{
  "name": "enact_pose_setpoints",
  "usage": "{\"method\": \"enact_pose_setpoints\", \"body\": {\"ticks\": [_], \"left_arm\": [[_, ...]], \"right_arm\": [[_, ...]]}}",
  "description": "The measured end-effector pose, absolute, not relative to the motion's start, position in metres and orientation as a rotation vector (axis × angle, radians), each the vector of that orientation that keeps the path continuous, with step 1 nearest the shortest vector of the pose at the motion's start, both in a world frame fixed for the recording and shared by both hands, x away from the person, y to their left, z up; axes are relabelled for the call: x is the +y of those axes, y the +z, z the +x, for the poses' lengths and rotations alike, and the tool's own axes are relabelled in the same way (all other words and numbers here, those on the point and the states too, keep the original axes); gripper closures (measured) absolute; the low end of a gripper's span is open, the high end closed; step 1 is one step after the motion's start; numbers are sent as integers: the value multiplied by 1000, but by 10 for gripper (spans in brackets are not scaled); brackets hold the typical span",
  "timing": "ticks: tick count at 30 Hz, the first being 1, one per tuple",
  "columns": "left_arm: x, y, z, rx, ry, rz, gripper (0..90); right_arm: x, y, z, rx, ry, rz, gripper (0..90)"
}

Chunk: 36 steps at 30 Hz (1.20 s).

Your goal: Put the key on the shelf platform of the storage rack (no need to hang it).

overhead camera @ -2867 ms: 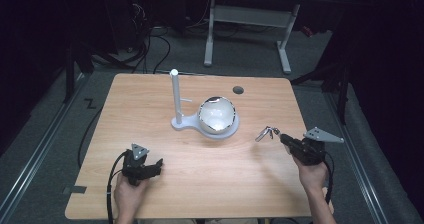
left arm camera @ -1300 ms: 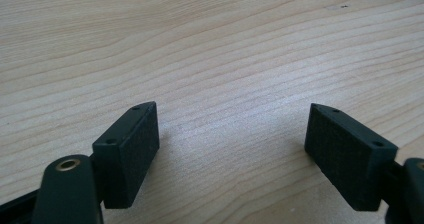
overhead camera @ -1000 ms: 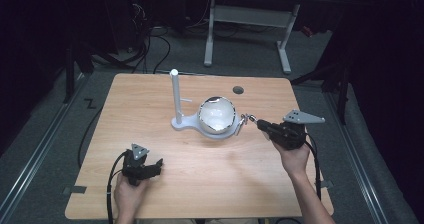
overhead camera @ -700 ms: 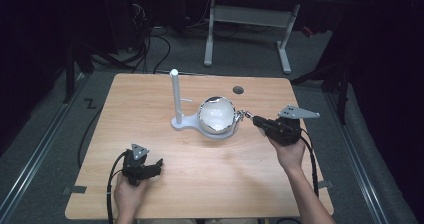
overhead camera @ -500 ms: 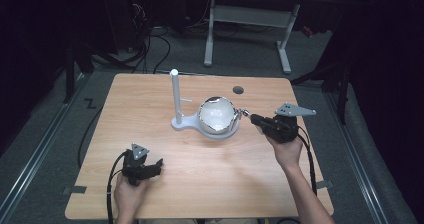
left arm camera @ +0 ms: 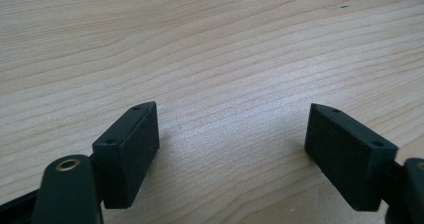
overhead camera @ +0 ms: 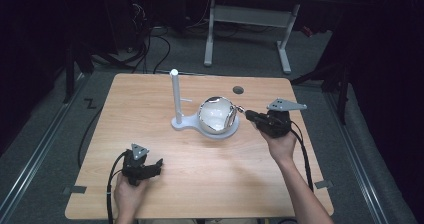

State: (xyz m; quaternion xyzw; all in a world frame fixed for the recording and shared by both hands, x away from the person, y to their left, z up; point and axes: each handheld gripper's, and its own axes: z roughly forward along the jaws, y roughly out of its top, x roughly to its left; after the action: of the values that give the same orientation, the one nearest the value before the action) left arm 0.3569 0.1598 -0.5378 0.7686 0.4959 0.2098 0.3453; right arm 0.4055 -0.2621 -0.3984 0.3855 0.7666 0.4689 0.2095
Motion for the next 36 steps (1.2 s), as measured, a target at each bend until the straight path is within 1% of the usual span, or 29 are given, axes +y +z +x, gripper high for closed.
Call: {"method": "enact_pose_setpoints", "body": {"ticks": [15, 36], "left_arm": [[160, -538, 357, 1287, 545, 1996, 220], [160, -538, 357, 1287, 547, 1997, 220]], "right_arm": [[-248, -411, 423, 2171, 1215, 1095, 871], [-234, -429, 443, 2214, 1188, 1153, 870]]}}
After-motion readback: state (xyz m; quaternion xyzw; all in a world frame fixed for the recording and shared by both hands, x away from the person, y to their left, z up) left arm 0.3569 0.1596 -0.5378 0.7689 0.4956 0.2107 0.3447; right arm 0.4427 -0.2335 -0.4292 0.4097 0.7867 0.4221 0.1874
